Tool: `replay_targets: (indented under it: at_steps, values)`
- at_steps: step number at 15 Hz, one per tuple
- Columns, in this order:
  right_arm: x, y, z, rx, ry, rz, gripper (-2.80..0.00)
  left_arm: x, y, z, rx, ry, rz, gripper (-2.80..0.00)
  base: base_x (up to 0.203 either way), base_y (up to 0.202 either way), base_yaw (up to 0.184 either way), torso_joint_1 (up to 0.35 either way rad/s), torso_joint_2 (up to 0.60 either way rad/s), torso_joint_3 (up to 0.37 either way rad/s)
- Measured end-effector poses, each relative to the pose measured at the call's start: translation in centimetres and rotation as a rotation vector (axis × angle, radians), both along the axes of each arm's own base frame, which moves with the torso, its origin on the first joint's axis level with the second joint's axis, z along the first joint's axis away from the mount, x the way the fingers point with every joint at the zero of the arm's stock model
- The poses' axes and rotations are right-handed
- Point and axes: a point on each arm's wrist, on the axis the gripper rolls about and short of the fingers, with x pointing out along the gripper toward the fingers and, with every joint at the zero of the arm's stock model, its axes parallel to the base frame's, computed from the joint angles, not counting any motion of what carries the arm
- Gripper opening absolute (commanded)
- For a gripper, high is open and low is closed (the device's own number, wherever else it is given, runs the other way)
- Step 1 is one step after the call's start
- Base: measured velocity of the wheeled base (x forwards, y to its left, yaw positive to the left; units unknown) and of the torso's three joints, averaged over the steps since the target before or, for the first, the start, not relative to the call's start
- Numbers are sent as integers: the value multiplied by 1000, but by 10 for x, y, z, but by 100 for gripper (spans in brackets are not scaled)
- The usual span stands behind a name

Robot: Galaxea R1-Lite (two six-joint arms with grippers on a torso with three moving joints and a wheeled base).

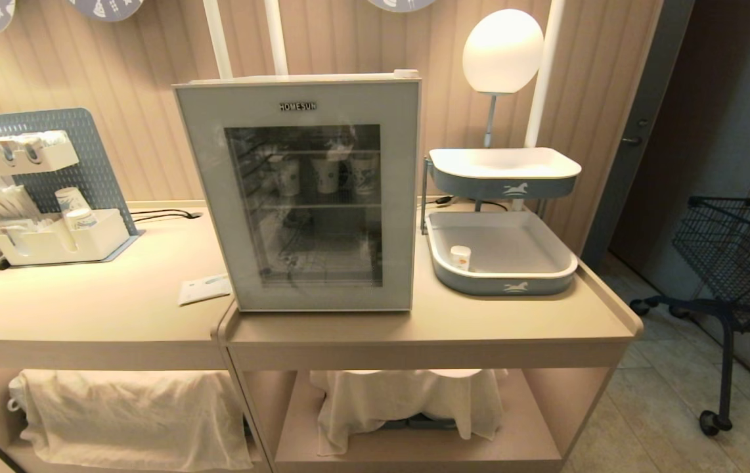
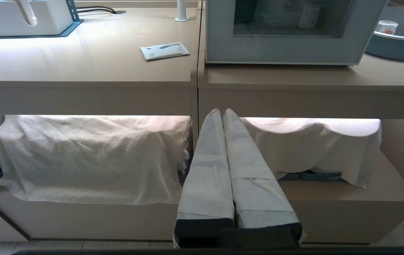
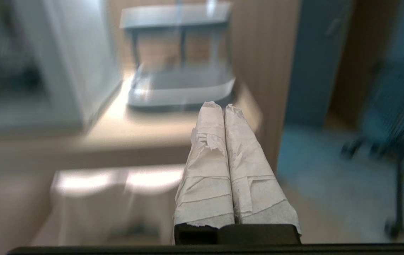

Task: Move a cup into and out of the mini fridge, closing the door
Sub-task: Open the freezer door

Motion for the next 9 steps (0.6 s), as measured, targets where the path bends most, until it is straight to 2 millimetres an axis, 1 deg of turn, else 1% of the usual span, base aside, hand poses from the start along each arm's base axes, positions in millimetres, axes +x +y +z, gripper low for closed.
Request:
replay_targets:
  at_steps: [2,3,8,9]
  values:
    - [1,1,-17,2,169,53,-280,0,0,0,0,-1,0,-280,0,0,0,0,0,0]
    - [1,1,-19,3,202,56,-280,0,0,0,0,0,0,-280,0,0,0,0,0,0]
    - [1,1,-19,3,204,57,-280,0,0,0,1,0,0,-280,0,0,0,0,0,0]
    - [1,1,-19,5,204,57,-280,0,0,0,1,-1,-1,-280,94,0,-2,2,-15,5]
